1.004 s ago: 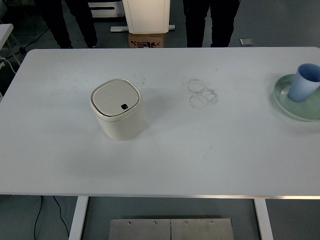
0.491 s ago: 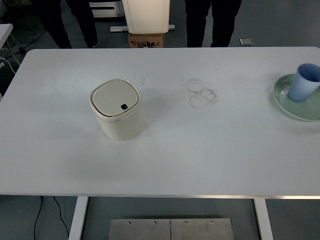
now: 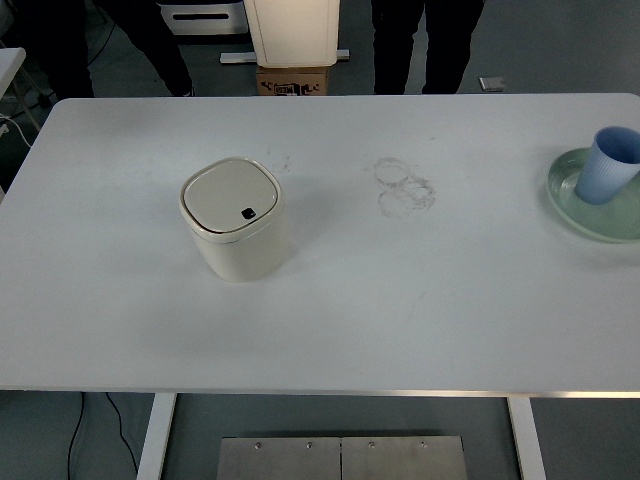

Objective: Close trash bin

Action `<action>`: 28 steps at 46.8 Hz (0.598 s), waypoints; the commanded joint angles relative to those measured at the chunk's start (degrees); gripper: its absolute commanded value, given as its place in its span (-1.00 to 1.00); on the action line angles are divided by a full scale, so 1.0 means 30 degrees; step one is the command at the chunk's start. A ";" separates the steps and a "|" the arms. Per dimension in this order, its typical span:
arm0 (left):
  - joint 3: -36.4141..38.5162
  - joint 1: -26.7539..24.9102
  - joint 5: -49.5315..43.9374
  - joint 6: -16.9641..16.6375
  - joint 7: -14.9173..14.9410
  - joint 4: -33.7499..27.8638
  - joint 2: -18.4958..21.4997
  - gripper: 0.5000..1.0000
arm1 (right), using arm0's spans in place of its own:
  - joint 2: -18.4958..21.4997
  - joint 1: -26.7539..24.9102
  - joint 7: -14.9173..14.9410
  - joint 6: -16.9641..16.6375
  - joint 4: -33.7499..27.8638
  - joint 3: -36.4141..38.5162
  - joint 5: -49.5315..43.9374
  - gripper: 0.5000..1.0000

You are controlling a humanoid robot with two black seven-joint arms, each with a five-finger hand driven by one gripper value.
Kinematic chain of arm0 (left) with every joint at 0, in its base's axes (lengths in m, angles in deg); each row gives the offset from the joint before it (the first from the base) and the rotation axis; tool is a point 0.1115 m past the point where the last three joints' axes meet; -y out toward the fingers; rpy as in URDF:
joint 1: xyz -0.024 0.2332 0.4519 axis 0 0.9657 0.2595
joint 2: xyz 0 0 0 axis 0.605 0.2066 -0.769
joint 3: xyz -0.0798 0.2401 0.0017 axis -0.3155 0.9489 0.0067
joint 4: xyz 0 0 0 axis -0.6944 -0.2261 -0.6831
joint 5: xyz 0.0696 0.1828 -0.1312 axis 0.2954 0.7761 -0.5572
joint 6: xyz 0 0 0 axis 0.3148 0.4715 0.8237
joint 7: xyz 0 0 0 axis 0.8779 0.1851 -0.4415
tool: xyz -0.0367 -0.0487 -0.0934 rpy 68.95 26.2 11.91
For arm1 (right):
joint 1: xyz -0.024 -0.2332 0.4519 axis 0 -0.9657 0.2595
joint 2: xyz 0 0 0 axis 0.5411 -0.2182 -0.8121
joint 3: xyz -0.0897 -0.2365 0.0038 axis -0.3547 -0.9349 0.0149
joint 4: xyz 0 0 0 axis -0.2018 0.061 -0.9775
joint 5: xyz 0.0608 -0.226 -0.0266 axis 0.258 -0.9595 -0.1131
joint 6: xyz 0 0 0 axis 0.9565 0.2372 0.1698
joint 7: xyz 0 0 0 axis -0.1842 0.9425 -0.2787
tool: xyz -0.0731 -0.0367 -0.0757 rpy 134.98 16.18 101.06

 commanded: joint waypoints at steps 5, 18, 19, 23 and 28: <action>-0.0060 -0.0705 0.0850 -0.0493 -0.0026 0.0323 -0.1905 1.00 | -0.0001 0.0008 -0.0002 -0.0001 0.0003 -0.0001 0.0000 0.97; -0.0031 -0.1907 0.1113 -0.0552 -0.0026 0.2432 -0.5919 1.00 | -0.0001 0.0008 -0.0002 -0.0001 0.0003 -0.0001 0.0000 0.97; -0.0031 -0.1965 0.1288 -0.0581 -0.0026 0.2520 -0.6183 1.00 | -0.0001 0.0008 -0.0002 -0.0001 0.0003 -0.0001 0.0000 0.97; -0.0060 -0.2024 0.1845 -0.0727 -0.0026 0.2813 -0.7063 1.00 | -0.0001 0.0008 0.0027 -0.0001 0.0003 -0.0001 0.0000 0.97; -0.0089 -0.2112 0.1964 -0.0816 -0.0026 0.3077 -0.7708 1.00 | -0.0001 0.0008 -0.0002 -0.0001 0.0003 -0.0001 0.0000 0.97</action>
